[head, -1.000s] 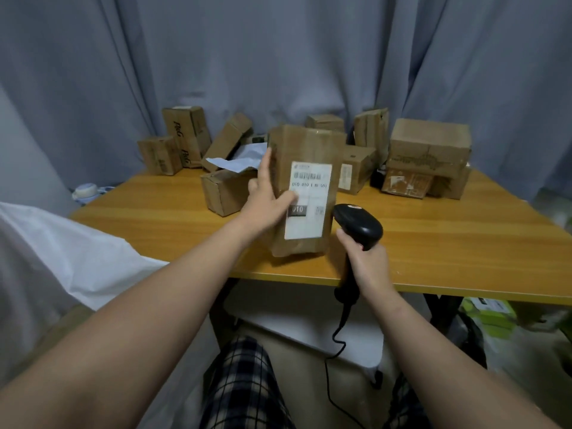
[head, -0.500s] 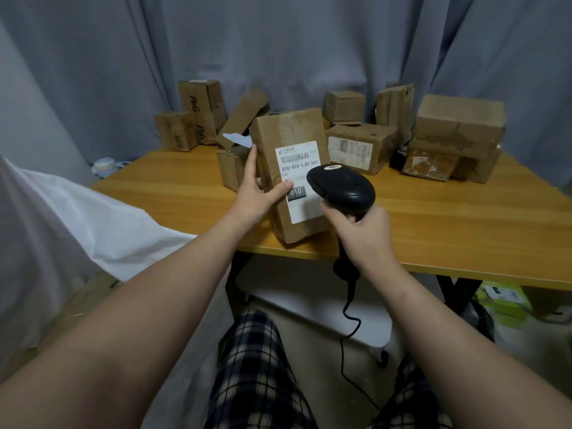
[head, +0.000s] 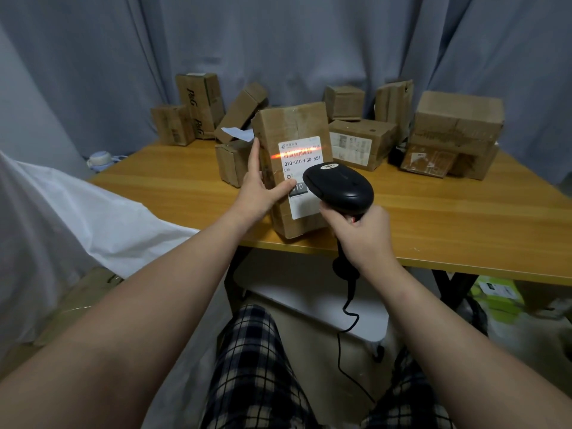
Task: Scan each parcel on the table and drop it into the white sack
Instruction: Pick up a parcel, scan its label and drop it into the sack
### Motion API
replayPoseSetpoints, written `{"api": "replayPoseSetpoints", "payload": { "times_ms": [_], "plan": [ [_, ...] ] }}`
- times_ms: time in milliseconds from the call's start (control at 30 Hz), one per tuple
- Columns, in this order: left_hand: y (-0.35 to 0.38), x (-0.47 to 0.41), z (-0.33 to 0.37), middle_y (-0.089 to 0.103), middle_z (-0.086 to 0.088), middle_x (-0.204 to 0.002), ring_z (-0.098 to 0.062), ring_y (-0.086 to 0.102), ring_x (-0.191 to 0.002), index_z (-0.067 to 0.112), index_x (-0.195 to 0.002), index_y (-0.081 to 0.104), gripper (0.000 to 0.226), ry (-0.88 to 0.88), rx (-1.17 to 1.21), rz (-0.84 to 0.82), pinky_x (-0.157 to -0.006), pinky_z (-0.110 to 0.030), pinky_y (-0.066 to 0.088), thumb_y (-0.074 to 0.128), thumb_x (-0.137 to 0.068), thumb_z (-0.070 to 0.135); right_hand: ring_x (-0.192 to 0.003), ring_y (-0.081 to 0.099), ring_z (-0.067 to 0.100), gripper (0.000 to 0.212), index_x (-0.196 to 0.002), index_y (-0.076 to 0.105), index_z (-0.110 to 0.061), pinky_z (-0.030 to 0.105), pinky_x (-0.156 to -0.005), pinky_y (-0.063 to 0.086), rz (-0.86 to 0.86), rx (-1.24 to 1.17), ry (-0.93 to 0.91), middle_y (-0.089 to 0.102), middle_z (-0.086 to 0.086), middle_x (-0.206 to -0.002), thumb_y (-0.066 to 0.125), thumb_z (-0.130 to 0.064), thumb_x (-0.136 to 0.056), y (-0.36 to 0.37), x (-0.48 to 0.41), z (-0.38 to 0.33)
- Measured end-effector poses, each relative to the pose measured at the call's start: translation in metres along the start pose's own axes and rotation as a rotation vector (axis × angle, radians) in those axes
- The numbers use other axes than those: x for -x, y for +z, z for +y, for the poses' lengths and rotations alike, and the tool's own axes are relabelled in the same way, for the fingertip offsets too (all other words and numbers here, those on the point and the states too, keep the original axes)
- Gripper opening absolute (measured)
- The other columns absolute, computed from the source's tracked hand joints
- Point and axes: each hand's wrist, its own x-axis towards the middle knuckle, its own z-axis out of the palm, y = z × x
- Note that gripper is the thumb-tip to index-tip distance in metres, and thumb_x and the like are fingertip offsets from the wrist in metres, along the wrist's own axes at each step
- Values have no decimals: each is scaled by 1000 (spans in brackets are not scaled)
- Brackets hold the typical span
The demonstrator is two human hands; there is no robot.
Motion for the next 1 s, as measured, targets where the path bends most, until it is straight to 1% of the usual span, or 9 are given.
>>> {"api": "replayPoseSetpoints", "payload": {
  "times_ms": [200,300,367,467,600,667,733,867,1000],
  "plan": [
    [0,2,2,36,-5,-150,-21,41,-135,56,-143,1,112,-24,-22,14,-106,-53,41,76,-60,50,-53,55,2,24,-64,61,-18,13,-52,41,2,0,-9,56,-4,-54,72,-21,-85,-1,1,-1],
    [1,1,1,37,-6,-150,-21,42,-134,54,-144,1,113,-17,-17,16,-107,-52,41,76,-61,48,-52,54,4,27,-61,59,-19,17,-53,42,-1,5,-25,56,-2,-53,72,-21,-85,-3,4,0],
    [2,0,0,35,-6,-150,-22,40,-135,59,-141,2,111,-19,-17,23,-107,-54,40,77,-59,49,-54,55,5,27,-62,59,-18,18,-54,42,-7,14,-27,57,0,-54,71,-22,-85,-5,6,1],
    [4,1,-3,30,-6,-152,-24,34,-139,65,-136,0,113,-20,-44,1,-109,-55,36,79,-56,53,-55,56,3,27,-62,59,-21,14,-53,42,-2,28,-34,56,-4,-54,71,-22,-86,-9,8,3],
    [9,6,-9,25,-3,-155,-21,27,-142,51,-146,-3,115,-4,-40,13,-112,-53,33,79,-65,42,-51,54,5,29,-60,58,-20,14,-52,41,26,-13,-34,53,-7,-50,72,-19,-85,-10,12,6],
    [9,5,-10,26,-2,-155,-20,29,-141,49,-147,-3,116,-1,-35,15,-112,-52,34,79,-66,42,-49,51,5,31,-58,57,-16,15,-51,39,38,-42,-34,51,-6,-48,72,-17,-85,-9,15,8],
    [8,3,-10,26,-2,-155,-21,28,-141,47,-147,-4,115,-9,-39,9,-111,-52,34,79,-69,39,-49,50,2,28,-60,58,-13,13,-51,38,35,-74,-37,51,-11,-46,72,-14,-85,-9,19,8],
    [7,1,-12,25,-2,-155,-21,28,-141,41,-150,-7,111,-27,-36,23,-111,-52,36,78,-79,28,-58,59,-2,18,-73,63,-21,11,-57,42,38,-108,-72,58,-15,-53,73,-11,-84,-10,25,10],
    [6,-1,-13,24,-2,-155,-21,28,-141,42,-150,-7,112,-38,-53,37,-111,-52,36,78,-78,30,-65,62,-3,14,-76,64,-26,10,-61,45,52,-129,-101,64,-19,-62,73,-17,-82,-10,30,13]
  ]
}}
